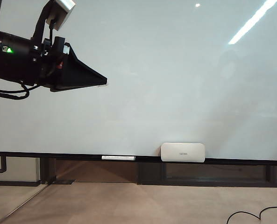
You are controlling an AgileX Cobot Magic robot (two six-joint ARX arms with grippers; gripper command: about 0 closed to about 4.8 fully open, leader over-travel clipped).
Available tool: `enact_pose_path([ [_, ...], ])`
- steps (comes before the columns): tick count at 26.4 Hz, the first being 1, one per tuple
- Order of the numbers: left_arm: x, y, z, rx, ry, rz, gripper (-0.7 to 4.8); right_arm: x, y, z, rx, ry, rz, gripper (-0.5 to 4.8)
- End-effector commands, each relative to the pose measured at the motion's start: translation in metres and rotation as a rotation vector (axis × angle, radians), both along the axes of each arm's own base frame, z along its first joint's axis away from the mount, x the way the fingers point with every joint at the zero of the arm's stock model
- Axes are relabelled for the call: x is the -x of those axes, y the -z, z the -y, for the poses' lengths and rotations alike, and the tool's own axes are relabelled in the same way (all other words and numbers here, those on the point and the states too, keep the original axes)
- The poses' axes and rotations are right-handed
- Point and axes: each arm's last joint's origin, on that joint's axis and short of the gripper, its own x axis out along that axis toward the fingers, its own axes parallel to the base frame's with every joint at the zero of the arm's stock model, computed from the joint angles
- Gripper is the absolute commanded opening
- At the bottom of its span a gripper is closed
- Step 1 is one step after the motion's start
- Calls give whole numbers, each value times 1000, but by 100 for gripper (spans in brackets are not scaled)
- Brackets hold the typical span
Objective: Reach to the right to find the marker pen, pick it up, and write the number 14 on the whiteboard.
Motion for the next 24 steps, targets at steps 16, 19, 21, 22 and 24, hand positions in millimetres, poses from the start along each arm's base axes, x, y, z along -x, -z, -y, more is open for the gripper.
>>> enact_pose_path([
  [16,75,-71,-38,23,-357,44,-6,101,-60,-133,-170,15,62,-1],
  [19,91,-83,-50,56,-486,102,-6,99,-76,-169,-202,-81,31,-1],
  [21,102,-89,-58,83,-560,139,-6,96,-90,-201,-195,-181,38,-1],
  [22,109,-93,-63,99,-612,161,-6,95,-101,-224,-187,-258,53,-1],
  [24,117,-96,-67,124,-603,190,-6,94,-112,-257,-176,-371,75,-1],
])
